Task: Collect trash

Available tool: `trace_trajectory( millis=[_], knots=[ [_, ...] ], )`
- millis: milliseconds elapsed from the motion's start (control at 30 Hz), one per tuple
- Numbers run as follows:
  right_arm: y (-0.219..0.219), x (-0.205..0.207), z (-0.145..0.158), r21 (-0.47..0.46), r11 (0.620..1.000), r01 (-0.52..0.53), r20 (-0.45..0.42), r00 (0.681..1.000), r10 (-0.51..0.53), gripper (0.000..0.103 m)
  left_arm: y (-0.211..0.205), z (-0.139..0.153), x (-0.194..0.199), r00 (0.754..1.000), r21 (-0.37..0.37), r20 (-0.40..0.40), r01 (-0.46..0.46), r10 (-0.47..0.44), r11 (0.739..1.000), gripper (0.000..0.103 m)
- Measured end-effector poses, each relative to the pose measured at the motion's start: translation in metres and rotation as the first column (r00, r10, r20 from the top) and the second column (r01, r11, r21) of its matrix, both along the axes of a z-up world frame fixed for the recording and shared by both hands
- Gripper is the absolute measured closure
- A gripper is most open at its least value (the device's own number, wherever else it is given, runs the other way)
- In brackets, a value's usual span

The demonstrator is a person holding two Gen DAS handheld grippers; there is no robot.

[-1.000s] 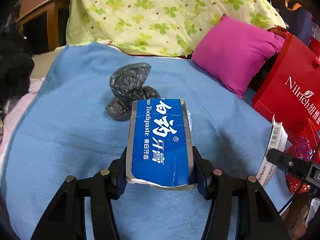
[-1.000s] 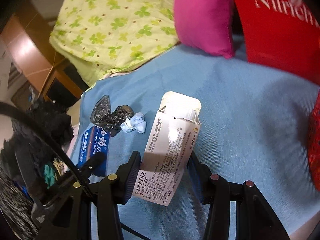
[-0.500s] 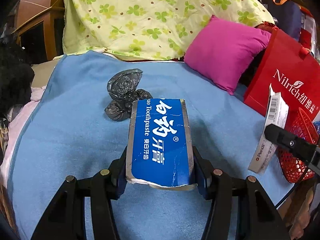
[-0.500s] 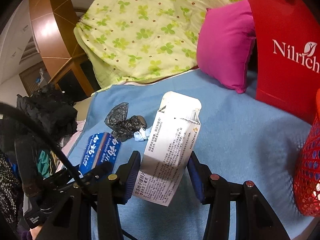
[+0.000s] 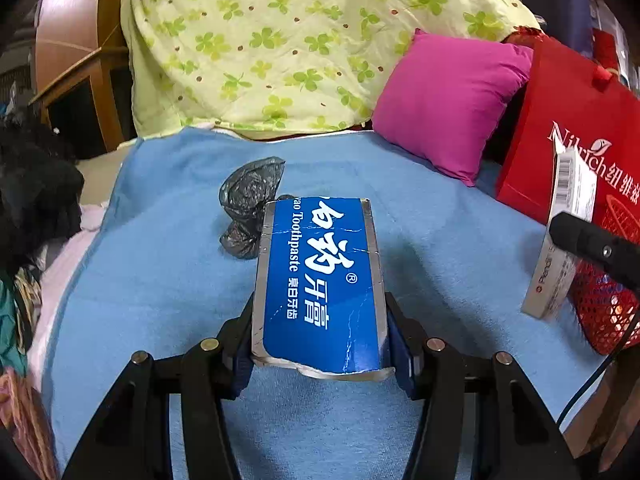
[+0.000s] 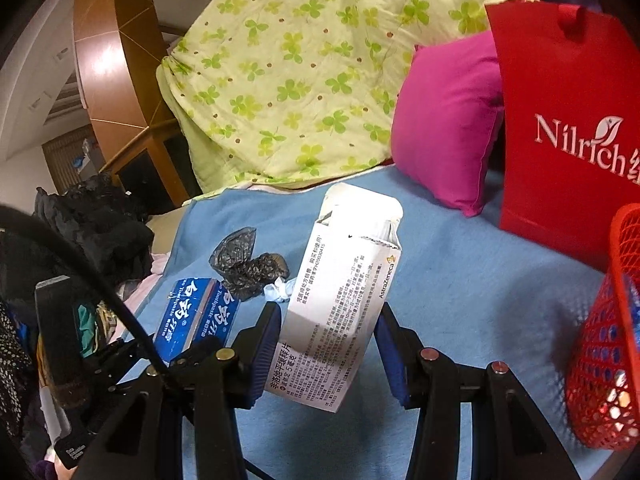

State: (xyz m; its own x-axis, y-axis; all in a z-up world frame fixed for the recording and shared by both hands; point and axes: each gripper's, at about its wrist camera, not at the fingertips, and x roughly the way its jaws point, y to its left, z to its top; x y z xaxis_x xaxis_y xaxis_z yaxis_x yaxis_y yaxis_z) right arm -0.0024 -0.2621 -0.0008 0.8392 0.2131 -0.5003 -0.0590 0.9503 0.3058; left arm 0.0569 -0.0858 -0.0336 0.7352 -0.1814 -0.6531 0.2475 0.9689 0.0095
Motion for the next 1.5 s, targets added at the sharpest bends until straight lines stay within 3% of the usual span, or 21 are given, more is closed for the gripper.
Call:
trace_trajectory(
  millis=[267, 967, 1500],
  knots=[
    [-0.005, -0.012, 0.007, -0.061, 0.998, 0.019, 0.052, 0.999, -0.016, 0.053, -0.013, 0.000, -0.006, 1.000, 0.048, 0.023, 0.011, -0.012, 0.999, 0.045],
    [-0.040, -0.044, 0.023, -0.040, 0.996, 0.076, 0.160, 0.985, -0.069, 0.053, -0.052, 0.016, -0.028, 0.996, 0.097, 0.074, 0.032, -0.040, 0.995, 0.045],
    [-0.090, -0.073, 0.037, 0.031, 0.983, 0.179, 0.235, 0.955, -0.181, 0.053, -0.098, 0.035, -0.050, 0.988, 0.155, 0.107, 0.091, -0.108, 0.984, 0.045]
  ],
)
